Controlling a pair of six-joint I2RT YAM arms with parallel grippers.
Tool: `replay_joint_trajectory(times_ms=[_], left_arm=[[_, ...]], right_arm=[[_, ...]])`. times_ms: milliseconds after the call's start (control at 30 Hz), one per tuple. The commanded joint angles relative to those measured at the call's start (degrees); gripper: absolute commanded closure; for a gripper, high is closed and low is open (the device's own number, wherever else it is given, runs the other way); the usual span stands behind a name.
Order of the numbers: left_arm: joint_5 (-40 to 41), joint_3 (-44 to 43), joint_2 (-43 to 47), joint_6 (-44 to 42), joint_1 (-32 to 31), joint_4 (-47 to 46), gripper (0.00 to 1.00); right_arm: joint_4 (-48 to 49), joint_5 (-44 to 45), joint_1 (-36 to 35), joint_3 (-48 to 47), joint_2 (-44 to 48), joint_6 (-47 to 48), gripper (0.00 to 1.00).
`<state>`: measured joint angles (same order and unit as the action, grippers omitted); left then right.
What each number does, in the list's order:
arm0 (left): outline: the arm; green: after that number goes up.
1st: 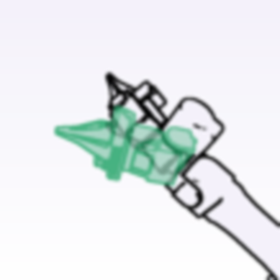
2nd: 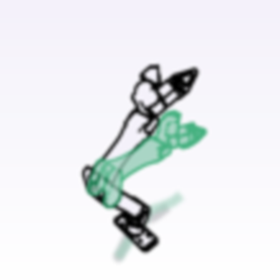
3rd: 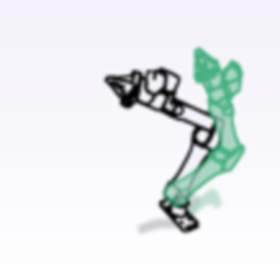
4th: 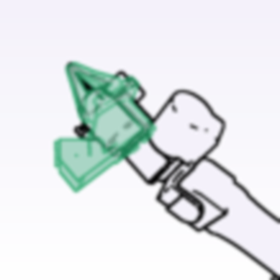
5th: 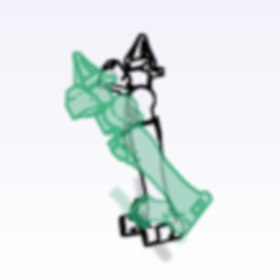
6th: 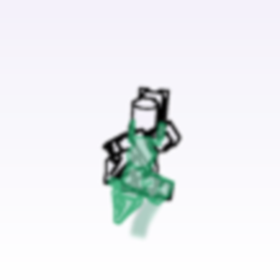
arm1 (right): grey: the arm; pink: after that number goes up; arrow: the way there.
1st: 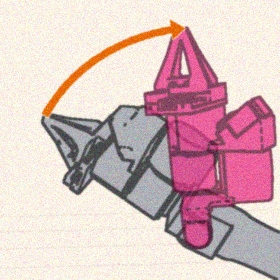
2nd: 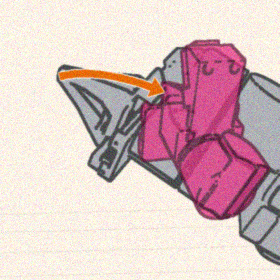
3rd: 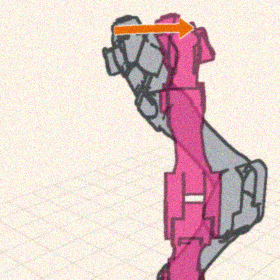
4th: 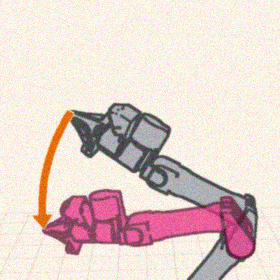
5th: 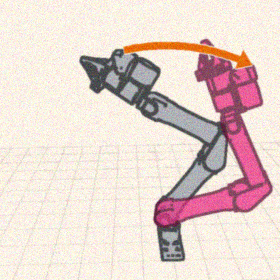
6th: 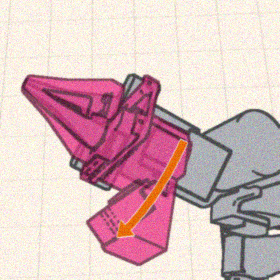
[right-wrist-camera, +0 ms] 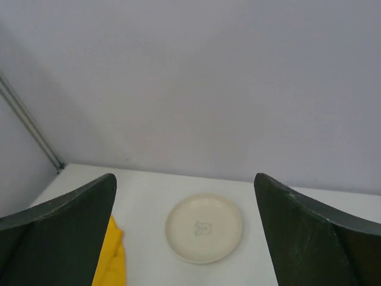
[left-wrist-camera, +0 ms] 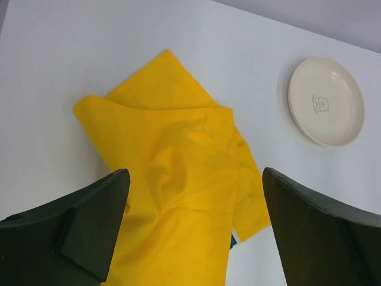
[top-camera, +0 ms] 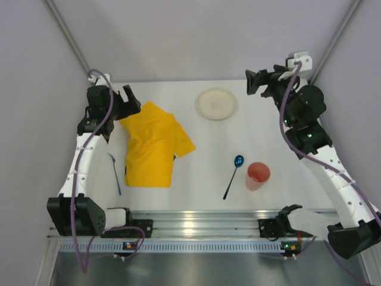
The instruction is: Set the dinner table for one person
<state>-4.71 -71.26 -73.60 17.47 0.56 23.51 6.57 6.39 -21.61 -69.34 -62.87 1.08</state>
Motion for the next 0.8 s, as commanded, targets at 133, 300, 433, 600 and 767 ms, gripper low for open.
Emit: replay_joint_trajectory(times_ms=[133, 300, 433, 600, 767], left_arm=[[-18.0, 8.1, 0.2, 10.5, 0.0, -1.5, 0.02], [-13.9, 16.3, 2.5, 10.0, -3.7, 2.3, 0.02], [-3.1, 19.6, 3.6, 8.8, -14.2, 5.2, 0.02], [7.9, 20.7, -1.2, 11.4, -24.5, 8.6, 0.02], [9.2, 21.7, -5.3, 12.8, -27.9, 10.2, 0.12]], right_arm=[[-21.8, -16.0, 2.8, 0.1, -12.5, -39.9, 0.0], [-32.9, -14.0, -6.3, -11.4, -24.7, -33.3, 0.0], [-39.6, -14.5, -7.3, -19.2, -31.8, -33.2, 0.0], [-39.2, -16.9, -7.9, -21.4, -36.2, -34.4, 0.0], [-40.3, -16.9, -8.2, -23.3, -38.0, -34.0, 0.0]])
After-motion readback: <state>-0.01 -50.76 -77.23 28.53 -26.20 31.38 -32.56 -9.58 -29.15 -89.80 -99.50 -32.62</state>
